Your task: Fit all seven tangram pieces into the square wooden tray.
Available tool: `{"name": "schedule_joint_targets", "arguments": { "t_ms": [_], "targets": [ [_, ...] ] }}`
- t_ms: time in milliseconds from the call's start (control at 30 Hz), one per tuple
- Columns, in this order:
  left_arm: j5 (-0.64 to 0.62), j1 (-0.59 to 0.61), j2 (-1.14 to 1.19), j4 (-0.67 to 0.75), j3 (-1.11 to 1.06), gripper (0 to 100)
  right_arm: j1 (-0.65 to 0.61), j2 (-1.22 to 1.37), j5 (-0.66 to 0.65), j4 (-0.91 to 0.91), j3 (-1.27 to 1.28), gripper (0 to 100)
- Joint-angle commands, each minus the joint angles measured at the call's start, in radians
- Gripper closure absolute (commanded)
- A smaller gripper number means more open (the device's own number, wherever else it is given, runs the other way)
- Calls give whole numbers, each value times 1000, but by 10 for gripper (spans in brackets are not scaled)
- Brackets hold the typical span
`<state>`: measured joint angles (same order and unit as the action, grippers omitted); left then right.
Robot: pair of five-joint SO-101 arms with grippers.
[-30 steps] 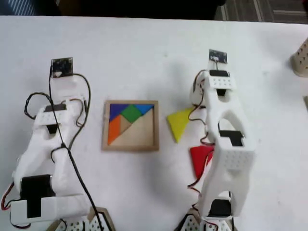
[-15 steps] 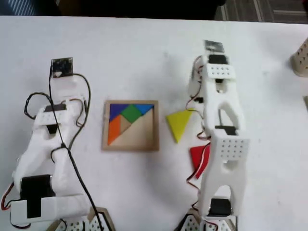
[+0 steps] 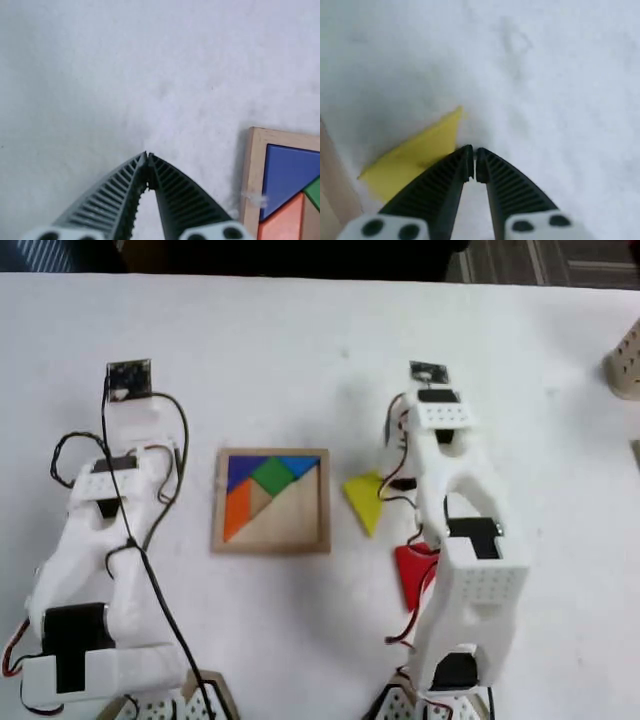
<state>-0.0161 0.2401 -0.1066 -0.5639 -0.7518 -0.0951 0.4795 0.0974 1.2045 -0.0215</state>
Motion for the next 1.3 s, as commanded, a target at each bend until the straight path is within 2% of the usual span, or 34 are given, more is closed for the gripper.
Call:
{"name": "schedule_joint_targets", "arguments": {
  "t_ms": [0, 267, 433, 567, 667, 1033, 1133, 1267],
  "targets": [
    [12, 4, -7, 21, 9, 976, -7, -10, -15, -87, 2, 978],
    [12, 4, -7, 21, 8, 976, -39, 143, -17, -16, -242, 981],
    [12, 4, -7, 21, 8, 976, -84, 219, -20, 101, -376, 979],
    [12, 4, -7, 21, 9, 976, -150, 251, -127, 217, -433, 980],
    [12, 4, -7, 21, 9, 976, -180, 242, -150, 251, -436, 981],
    [12, 4, -7, 21, 9, 976, -177, 157, -186, 298, -393, 981],
    [12, 4, -7, 44, 3, 976, -183, 70, -201, 263, -259, 981],
    [12, 4, -7, 46, 3, 976, -176, -130, -195, 101, 5, 981]
  ]
}}
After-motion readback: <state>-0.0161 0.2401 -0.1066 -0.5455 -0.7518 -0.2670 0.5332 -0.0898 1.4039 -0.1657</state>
